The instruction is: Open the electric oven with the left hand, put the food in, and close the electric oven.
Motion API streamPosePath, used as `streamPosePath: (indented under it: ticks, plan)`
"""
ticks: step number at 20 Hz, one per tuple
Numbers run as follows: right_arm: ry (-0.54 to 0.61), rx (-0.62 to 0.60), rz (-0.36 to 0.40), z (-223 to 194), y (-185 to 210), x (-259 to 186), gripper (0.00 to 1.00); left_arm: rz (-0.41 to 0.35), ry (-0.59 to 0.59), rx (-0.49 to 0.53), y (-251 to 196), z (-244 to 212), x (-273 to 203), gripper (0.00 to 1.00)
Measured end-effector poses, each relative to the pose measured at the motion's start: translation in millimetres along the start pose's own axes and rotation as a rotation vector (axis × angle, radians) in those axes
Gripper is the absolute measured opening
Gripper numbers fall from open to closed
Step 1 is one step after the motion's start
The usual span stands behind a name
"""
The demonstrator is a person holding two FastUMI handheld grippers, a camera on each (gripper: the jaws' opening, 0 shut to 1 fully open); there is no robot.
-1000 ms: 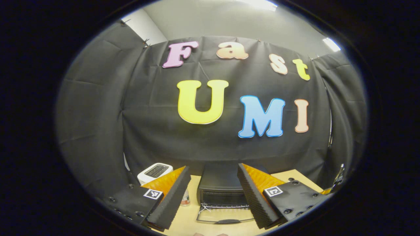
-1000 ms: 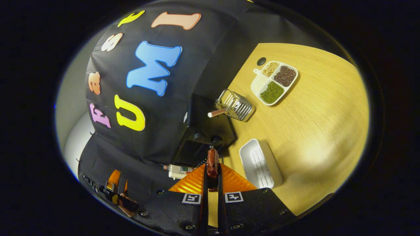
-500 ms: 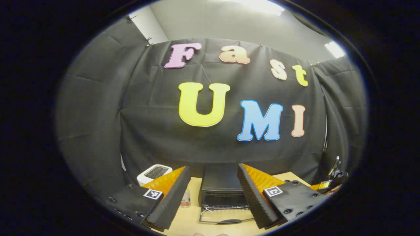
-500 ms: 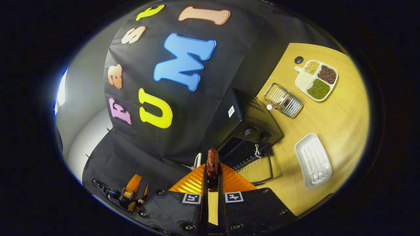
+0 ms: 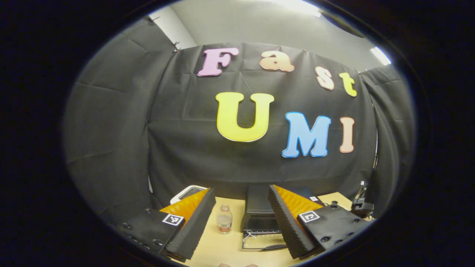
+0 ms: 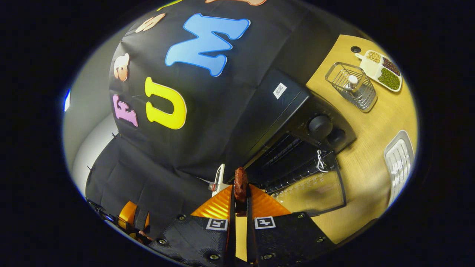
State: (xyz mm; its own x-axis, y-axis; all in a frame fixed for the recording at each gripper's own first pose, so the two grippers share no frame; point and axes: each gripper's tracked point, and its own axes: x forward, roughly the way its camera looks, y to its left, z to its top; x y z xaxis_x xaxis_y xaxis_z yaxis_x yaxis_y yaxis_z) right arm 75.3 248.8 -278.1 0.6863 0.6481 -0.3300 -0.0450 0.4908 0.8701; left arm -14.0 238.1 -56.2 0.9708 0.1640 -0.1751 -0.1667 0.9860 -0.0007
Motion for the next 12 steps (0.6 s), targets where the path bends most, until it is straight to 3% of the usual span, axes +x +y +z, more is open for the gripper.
streamPosePath:
  ticks: [2,6,7,8,9,12]
  plan:
    - [-0.013,0.012,-0.027,-2.7,-7.4,21.2,0.12,0.019,0.008,0.000,14.5,-2.1,-0.2,0.90]
    - [-0.082,0.077,-0.099,-1.3,-31.6,59.1,0.12,0.048,0.035,0.012,38.0,-11.6,2.9,0.90]
    - [-0.098,0.081,-0.121,-0.4,-40.1,67.2,0.12,0.054,0.041,0.015,43.3,-12.9,3.8,1.00]
    - [-0.114,0.090,-0.135,1.0,-47.2,75.9,0.12,0.058,0.048,0.019,48.2,-15.1,5.0,0.90]
    - [-0.127,0.104,-0.140,2.1,-50.9,82.3,0.12,0.062,0.056,0.022,53.6,-16.4,6.7,1.00]
    - [-0.159,0.133,-0.149,9.1,-62.6,101.5,0.12,0.068,0.078,0.030,64.5,-22.8,12.6,0.97]
